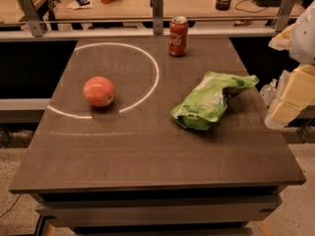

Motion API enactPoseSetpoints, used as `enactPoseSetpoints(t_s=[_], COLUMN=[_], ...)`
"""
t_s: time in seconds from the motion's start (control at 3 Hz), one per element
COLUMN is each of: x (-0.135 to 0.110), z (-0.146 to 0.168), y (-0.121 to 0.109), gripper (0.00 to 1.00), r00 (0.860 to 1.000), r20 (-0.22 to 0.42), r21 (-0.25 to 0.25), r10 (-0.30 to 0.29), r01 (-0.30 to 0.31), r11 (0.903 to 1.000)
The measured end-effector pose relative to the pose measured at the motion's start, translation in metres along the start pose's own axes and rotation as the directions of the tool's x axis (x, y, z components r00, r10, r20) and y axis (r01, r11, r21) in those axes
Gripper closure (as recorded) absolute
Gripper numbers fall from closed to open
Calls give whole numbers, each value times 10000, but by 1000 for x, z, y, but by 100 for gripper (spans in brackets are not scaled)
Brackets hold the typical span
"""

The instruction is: Move green rice chip bag near coke can

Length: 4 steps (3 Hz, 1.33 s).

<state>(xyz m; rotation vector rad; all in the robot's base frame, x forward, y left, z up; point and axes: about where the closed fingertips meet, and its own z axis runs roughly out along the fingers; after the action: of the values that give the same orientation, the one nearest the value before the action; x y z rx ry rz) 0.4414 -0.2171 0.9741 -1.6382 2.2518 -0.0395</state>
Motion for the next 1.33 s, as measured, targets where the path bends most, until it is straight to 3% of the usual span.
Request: enactPoseSetpoints(t_s=[0.33,0.67,1.0,1.33], x=[-7,-18,-35,-49], z=[8,22,44,66], y=[2,5,10,12], gripper=[0,0,0,0], r00=[9949,9792,9652,9594], r20=[919,1992,2612,2768], r21=[5,187,466,588], r10=[404,396,-111,-544], r01=[-407,-442,-11,396], r11=[9992,9988,9989,9975])
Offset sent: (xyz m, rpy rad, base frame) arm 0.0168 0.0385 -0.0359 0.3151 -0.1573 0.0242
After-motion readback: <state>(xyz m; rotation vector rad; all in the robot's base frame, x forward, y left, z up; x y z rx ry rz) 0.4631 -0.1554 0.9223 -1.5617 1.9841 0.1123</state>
